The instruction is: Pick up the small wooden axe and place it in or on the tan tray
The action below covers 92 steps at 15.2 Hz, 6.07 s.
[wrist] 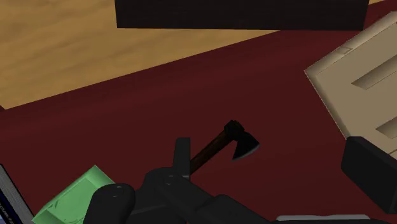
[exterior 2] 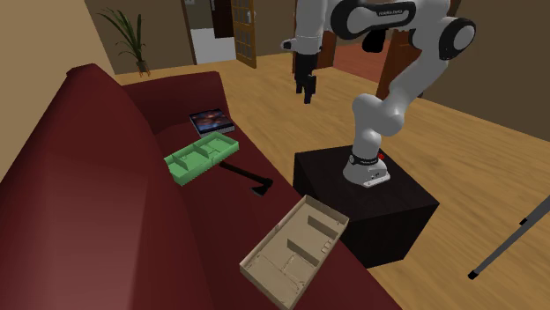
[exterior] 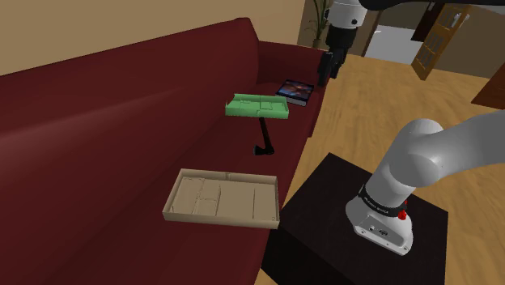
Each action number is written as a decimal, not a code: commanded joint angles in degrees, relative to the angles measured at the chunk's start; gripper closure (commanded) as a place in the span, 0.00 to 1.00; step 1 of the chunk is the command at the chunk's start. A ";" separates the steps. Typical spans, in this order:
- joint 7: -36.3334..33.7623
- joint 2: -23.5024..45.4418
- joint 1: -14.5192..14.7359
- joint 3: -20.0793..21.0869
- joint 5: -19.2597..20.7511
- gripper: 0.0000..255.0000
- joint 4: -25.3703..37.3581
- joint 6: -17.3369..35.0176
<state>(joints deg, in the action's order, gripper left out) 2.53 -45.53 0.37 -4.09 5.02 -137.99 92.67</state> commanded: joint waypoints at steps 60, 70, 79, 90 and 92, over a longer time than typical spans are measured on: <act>-35.30 68.71 -6.88 1.17 -7.47 1.00 10.88 58.56; -35.82 62.06 -6.56 0.73 -6.73 1.00 10.68 52.11; -36.24 56.77 -6.39 0.49 -6.13 1.00 11.58 45.92; -46.28 49.46 -1.01 4.25 -4.83 1.00 4.69 45.54; -49.22 48.27 0.50 5.56 -4.66 1.00 3.13 45.89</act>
<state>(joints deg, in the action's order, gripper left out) -45.13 3.29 0.11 0.83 0.28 -134.39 138.62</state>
